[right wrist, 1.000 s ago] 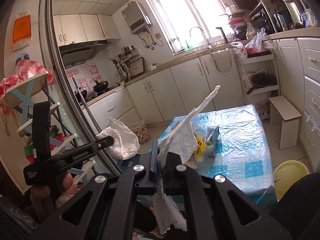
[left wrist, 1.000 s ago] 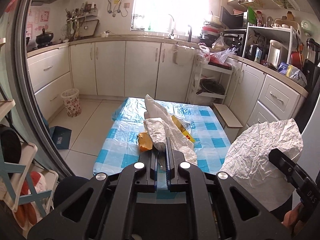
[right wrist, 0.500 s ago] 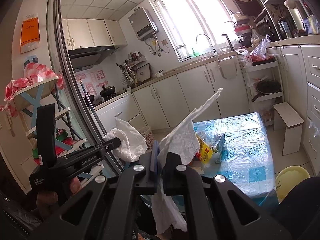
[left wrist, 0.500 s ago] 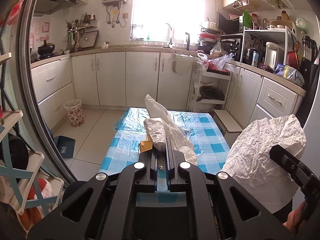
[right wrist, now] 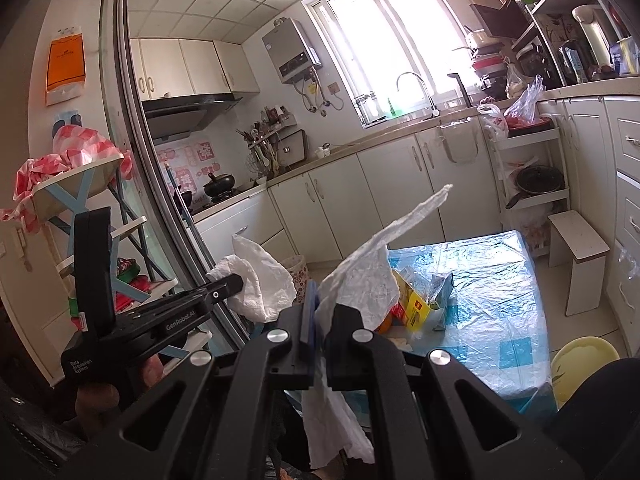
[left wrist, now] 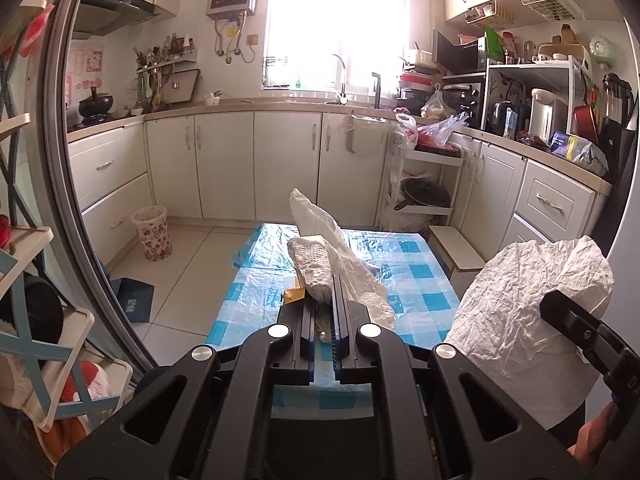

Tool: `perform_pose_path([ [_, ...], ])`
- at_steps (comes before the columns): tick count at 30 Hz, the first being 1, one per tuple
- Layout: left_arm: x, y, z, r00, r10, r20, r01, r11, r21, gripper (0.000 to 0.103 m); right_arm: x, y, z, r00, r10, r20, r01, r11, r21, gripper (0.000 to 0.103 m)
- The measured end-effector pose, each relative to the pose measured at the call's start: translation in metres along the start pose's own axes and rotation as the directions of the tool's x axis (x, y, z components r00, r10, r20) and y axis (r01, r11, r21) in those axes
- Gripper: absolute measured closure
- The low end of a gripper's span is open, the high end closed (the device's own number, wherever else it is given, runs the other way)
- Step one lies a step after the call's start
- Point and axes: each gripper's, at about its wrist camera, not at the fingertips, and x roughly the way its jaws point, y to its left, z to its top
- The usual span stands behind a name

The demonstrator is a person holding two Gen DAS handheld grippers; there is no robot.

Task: Collect trash
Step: 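Lift the tissue and paper sheet with both tools and carry them toward the yellow bucket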

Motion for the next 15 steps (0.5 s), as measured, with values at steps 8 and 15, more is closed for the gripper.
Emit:
perform_pose_path([
  [8, -0.0028, -0.0016, -0.0007, 1.0, 0.005, 0.006, -0.005, 1.0, 0.0, 0.097, 0.0005, 0.0015, -0.0003, 1.0, 0.001, -0.002, -0.001, 1.0, -0.002, 0.099],
  [15, -0.0031, -0.0027, 0.0001, 1.0, 0.009, 0.007, -0.009, 1.0, 0.003, 0.097, 0.0011, 0.0001, -0.0014, 1.0, 0.002, -0.009, -0.002, 1.0, 0.002, 0.099],
])
